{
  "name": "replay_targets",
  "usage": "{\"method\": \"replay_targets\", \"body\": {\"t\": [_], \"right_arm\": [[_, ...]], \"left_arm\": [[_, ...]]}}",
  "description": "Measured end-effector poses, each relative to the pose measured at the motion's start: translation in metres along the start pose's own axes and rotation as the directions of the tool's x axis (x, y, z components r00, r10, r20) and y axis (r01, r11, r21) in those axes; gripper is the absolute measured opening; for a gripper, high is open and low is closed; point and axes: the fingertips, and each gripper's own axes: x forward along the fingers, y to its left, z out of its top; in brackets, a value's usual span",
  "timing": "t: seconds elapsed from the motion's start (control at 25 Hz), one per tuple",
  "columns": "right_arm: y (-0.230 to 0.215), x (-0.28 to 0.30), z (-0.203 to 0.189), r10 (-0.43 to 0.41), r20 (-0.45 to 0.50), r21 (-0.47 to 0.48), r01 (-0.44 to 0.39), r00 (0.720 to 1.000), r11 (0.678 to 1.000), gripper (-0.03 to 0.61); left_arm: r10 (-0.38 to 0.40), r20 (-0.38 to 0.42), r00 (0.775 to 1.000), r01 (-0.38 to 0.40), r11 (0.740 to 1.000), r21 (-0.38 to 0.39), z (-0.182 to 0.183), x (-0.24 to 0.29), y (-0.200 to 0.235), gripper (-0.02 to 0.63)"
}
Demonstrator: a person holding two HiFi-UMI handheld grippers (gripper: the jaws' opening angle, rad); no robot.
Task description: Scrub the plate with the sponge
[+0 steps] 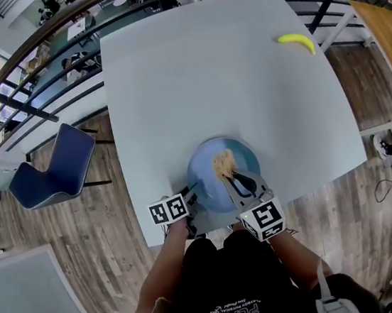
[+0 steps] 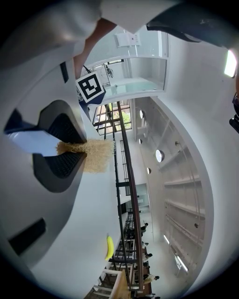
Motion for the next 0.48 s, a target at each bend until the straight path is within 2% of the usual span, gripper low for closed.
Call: {"method": "replay_targets", "body": {"t": [0.24, 0.48], "right_arm": [[0.0031, -0.001, -0.0013, 0.003, 0.005, 0.003, -0.003, 1.0, 1.0, 0.063], [0.0015, -0.0009, -0.0007, 0.001, 0.005, 0.004, -0.001, 1.0, 1.0, 0.062]], "left_arm": [[0.068, -0.006, 0.998, -0.068, 0.995, 0.078, -0.0032, 0.0014, 0.0032, 0.076], [0.091, -0.001, 0.996, -0.091, 0.996, 0.014, -0.0042, 0.0025, 0.0046, 0.051]]}}
